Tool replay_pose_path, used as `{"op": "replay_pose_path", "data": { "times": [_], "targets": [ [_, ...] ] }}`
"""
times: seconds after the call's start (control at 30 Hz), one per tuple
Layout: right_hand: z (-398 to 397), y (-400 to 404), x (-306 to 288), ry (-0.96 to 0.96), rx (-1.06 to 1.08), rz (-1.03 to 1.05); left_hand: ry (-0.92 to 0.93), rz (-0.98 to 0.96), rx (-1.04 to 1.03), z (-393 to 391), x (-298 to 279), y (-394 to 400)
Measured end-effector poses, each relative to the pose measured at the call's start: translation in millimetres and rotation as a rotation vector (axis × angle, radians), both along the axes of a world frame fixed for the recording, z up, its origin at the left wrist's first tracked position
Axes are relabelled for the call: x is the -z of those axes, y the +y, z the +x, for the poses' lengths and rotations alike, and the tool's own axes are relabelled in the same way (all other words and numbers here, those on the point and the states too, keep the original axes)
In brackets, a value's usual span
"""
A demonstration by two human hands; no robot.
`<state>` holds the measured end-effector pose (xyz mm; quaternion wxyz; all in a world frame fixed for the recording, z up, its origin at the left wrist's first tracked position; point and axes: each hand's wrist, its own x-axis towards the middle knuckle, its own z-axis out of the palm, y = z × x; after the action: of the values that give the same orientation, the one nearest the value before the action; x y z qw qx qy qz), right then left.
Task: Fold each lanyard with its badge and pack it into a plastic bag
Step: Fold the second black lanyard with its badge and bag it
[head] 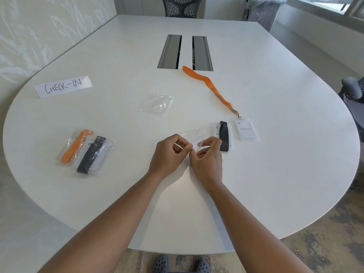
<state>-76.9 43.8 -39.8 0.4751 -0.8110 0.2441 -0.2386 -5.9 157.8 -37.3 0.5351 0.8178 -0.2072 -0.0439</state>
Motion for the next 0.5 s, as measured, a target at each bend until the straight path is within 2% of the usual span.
{"op": "replay_pose_path", "data": {
  "times": [0.23, 0.5],
  "targets": [
    [4, -2, 0, 0.009, -0.146, -0.037, 0.035, 0.029, 0.000, 3, 2, -2],
    [9, -14, -3, 0.085, -0.276, 0.063, 0.051, 0.051, -0.015, 5, -1, -5]
  ]
}}
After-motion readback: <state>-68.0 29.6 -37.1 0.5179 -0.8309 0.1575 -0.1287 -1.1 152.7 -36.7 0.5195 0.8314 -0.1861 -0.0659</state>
